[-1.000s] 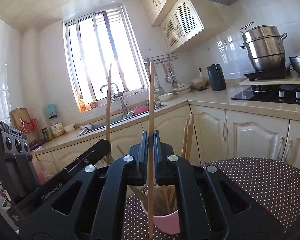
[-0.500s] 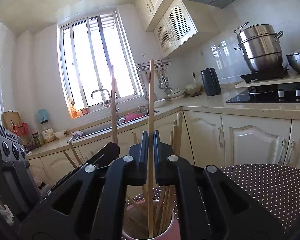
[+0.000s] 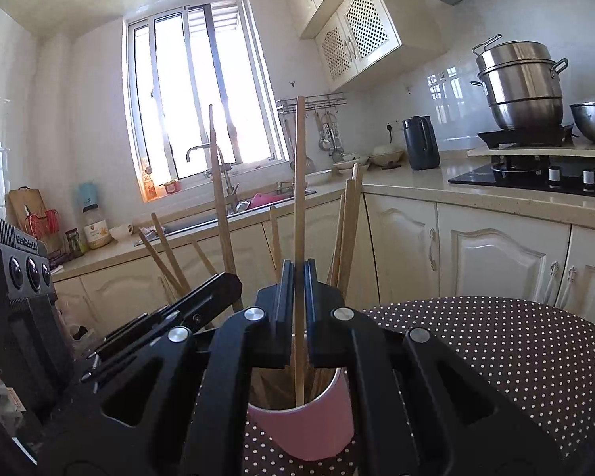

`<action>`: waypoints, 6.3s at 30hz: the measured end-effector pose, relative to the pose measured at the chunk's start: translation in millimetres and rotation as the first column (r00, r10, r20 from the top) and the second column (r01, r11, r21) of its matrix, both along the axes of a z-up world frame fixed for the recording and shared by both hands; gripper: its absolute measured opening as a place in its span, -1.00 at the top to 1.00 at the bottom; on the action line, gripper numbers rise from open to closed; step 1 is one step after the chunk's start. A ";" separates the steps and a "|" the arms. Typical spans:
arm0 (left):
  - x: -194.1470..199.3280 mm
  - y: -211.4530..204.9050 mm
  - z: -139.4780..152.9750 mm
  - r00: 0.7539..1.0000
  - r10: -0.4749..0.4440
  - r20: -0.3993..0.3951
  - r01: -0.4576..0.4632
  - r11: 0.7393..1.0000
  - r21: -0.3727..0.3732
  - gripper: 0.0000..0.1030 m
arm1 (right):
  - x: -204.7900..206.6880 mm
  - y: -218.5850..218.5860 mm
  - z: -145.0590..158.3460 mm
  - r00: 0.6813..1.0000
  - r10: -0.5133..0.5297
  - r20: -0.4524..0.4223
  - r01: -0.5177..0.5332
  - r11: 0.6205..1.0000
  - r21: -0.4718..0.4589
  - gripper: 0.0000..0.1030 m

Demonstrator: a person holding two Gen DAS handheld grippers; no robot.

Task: Organize utensils
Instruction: 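Lower both held chopsticks into the pink cup, then open both tools to release the chopsticks into the pink cup, then move both tools back over the chopstick pile beside the cup, then close the left tool on a chopstick while the right tool grasps another, then lift both chopsticks upright and carry them over the pink cup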

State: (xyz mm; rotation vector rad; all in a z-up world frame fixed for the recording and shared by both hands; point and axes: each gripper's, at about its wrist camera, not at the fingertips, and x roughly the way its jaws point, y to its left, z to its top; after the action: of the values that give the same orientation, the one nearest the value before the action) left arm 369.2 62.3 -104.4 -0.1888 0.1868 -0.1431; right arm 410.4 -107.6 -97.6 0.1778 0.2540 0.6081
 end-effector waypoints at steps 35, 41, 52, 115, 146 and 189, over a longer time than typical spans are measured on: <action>-93.6 -0.6 8.4 0.972 0.069 -0.223 -0.047 0.994 0.099 -0.16 | -72.2 -24.2 17.1 0.989 0.001 -0.150 -0.002 1.000 -0.008 -0.06; -114.2 -8.4 8.7 0.960 0.076 -0.271 -0.043 0.991 0.125 -0.21 | -92.7 -35.7 18.0 0.985 0.018 -0.171 -0.024 0.999 -0.033 -0.09; -102.7 -40.0 -28.3 0.858 -0.009 -0.513 0.069 0.993 0.098 -0.21 | -105.6 -70.9 -20.1 0.937 -0.030 -0.349 -0.005 0.995 -0.099 -0.14; -41.6 -50.6 -107.1 0.632 0.011 -0.775 0.184 0.969 0.164 0.87 | -50.9 25.1 -102.0 0.752 -0.251 -0.609 -0.198 0.796 -0.573 0.39; -70.1 -88.9 -52.8 0.748 -0.151 -0.646 0.308 0.941 0.137 0.88 | -102.1 -50.9 -38.2 0.830 -0.121 -0.545 -0.109 0.923 -0.370 0.90; 2.9 2.5 43.2 0.991 -0.026 0.130 0.038 0.995 -0.091 0.88 | 5.3 -13.4 26.0 0.991 0.129 0.029 -0.132 0.960 0.247 0.90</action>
State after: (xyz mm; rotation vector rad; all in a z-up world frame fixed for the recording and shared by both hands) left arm 372.2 64.9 -61.1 -0.2692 0.0544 -0.1952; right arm 415.7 -121.0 -71.6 0.4014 0.1772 0.7722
